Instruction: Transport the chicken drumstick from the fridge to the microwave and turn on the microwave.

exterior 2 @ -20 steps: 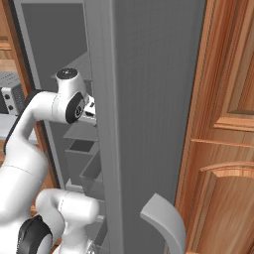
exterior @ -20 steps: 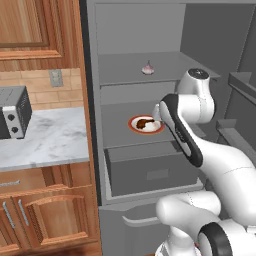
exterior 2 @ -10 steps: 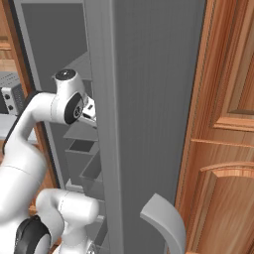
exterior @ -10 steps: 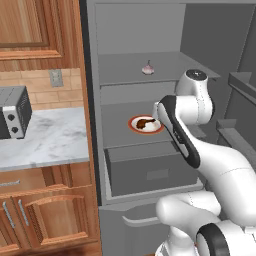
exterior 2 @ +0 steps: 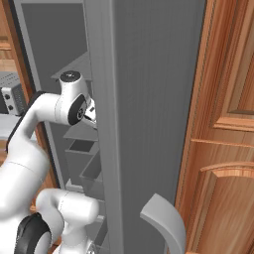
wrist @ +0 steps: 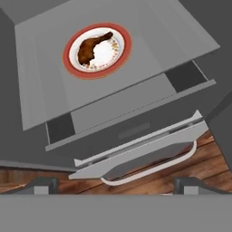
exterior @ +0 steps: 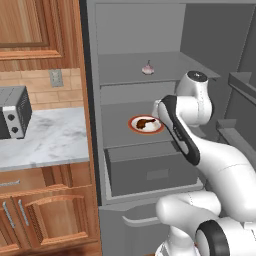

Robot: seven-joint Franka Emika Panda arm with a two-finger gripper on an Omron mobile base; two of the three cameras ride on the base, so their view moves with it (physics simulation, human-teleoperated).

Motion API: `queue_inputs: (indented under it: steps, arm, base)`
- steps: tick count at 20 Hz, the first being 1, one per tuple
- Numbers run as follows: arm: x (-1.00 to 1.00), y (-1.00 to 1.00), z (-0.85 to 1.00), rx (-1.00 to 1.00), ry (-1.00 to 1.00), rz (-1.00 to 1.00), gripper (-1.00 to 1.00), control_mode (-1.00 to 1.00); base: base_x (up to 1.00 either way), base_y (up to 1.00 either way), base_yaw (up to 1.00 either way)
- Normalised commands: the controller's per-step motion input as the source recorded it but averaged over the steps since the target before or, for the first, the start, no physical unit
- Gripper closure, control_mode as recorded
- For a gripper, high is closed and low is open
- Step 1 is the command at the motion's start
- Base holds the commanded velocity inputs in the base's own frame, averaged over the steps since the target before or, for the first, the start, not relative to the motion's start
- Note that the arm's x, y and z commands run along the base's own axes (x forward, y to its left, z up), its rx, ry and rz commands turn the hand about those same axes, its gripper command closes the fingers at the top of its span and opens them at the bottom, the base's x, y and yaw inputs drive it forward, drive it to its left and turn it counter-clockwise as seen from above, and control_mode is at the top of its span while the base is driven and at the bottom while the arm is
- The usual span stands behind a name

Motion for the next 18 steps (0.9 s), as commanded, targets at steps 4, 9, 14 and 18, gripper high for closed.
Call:
queue_inputs:
  steps: [4, 9, 14, 18]
  arm:
    - [0.23, 0.00, 0.00, 0.00, 0.00, 0.00, -1.00, -1.00]
    - [0.18, 0.00, 0.00, 0.00, -0.01, 0.00, -1.00, -1.00]
    - [0.17, 0.00, -0.05, 0.00, -0.05, 0.00, -1.00, -1.00]
    - [0.16, 0.00, -0.15, 0.00, -0.13, 0.00, -1.00, -1.00]
  base:
    - [0.00, 0.00, 0.00]
    - [0.00, 0.00, 0.00]
    - [0.00, 0.00, 0.00]
    - [0.00, 0.00, 0.00]
